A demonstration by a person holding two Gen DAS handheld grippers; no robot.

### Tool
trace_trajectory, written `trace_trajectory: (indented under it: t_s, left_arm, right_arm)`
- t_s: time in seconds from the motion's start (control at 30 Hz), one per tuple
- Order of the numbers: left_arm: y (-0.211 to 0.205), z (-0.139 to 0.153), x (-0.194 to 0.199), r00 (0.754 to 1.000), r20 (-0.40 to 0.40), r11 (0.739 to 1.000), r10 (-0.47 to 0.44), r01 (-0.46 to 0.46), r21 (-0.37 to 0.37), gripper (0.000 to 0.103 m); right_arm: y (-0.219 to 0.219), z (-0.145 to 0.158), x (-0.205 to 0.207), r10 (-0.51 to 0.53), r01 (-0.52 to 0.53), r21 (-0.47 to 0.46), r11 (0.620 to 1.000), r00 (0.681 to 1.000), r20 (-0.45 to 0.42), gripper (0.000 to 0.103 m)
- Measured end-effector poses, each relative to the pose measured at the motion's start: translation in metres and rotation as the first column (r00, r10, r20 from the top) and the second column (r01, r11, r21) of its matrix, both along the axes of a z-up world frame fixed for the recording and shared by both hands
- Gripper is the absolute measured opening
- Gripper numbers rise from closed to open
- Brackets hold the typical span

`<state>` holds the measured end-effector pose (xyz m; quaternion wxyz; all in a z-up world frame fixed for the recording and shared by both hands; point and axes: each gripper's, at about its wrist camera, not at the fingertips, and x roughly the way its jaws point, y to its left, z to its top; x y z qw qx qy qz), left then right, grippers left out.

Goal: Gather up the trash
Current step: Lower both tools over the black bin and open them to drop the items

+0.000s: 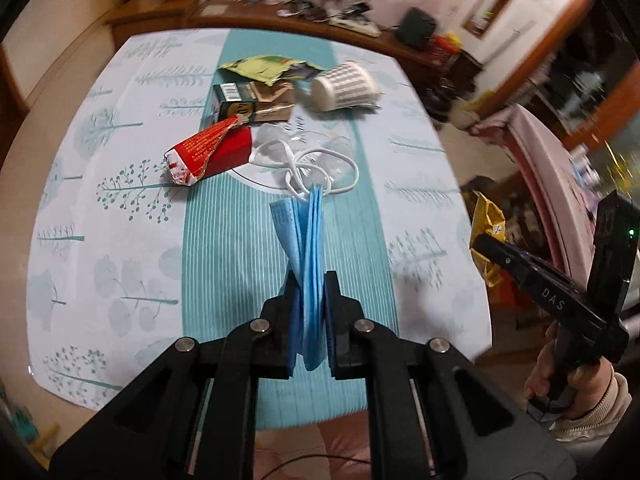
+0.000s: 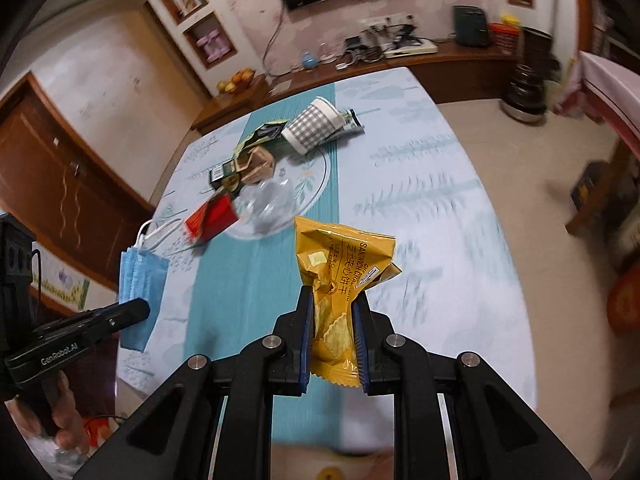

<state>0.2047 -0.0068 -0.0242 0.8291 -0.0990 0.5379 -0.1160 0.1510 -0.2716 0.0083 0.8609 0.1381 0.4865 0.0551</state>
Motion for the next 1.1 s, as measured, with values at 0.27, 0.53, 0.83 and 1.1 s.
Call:
trace_trajectory:
  t_s: [0.27,0.53,0.83,1.1]
  left_arm:
    - [0.017,0.012,-0.082,0.982,0.076,0.985,-0.171,0.174,-0.024,0.008]
    - [0.018,0.008,-0.16,0.953,0.061,0.955,-0.295,0.297,-0.024,0.008]
    - [0.007,-0.009,-0.22,0.941,0.027,0.941,-0.336,0.337,-0.021,0.008]
    - [-0.012,-0.059,-0.255,0.937,-0.042,0.936,-0.347,0.349,0.042,0.008]
  right_arm:
    - [0.049,0.018,-0.135,-0.053,0.054,-0.025,0.998,0.998,0.018,0.017]
    - [0.069,0.014,-0.227,-0.039,0.037,-0.026,0.999,0.998,-0.041,0.017]
    - [0.069,-0.019,-0.26,-0.021,0.021,-0.004,1.0,0.991,-0.13,0.017]
    - [0.053,-0.098,-0.269,-0.067,0.082,0.062,0.995,0.975,-0.213,0.017]
